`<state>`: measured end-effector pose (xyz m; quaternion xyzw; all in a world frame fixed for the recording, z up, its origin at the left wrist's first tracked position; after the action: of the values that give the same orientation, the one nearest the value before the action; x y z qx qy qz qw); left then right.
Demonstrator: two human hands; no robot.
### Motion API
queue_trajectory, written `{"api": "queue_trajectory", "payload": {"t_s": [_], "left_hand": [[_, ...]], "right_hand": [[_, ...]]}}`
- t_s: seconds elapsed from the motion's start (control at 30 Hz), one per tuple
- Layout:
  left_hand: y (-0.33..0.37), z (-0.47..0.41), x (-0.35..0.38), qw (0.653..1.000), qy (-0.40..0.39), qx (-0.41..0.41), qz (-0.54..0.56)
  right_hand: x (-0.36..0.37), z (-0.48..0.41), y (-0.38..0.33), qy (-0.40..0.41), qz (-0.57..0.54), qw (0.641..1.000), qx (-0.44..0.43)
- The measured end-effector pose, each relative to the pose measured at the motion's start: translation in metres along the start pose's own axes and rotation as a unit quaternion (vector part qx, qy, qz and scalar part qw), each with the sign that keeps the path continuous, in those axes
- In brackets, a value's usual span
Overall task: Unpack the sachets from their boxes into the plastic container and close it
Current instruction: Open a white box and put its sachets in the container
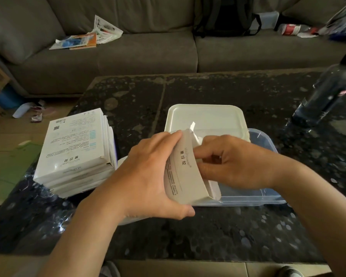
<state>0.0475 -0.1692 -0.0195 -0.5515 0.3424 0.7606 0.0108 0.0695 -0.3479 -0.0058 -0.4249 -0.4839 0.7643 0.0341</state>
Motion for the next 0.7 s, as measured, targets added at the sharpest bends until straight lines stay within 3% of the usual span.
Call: {"api": "queue_trajectory", "payload": {"t_s": [0.1,0.3,0.47,0.7], "left_hand": [[0.001,-0.001,0.001,0.999,0.007,-0.010,-0.039],[-0.007,-0.003,0.003,0.998,0.027,-0.017,-0.058],[-0.007,-0.004,0.005,0.996,0.033,-0.022,-0.078],[-0.009,-0.007,0.007,0.994,0.028,-0.036,-0.097]], "right_hand": [[0.007,-0.003,0.006,-0.005,0.052,0.998,0.031],[0.007,-0.009,0.010,0.114,0.103,0.987,0.044],[0.009,-0.012,0.017,0.144,0.122,0.981,0.052],[0.000,-0.009,0.026,0.163,-0.061,0.979,0.111]]}}
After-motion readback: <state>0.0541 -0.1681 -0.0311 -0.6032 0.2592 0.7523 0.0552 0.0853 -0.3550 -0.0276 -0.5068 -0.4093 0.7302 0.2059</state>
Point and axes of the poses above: each hand's wrist, its own z-axis away from the middle knuckle, its own x-axis out of the palm, y = z × x, the point moved 4 cm from there along -z, towards the middle knuckle, and after that the axes turned 8 degrees about -y, right-handed, at the moved point
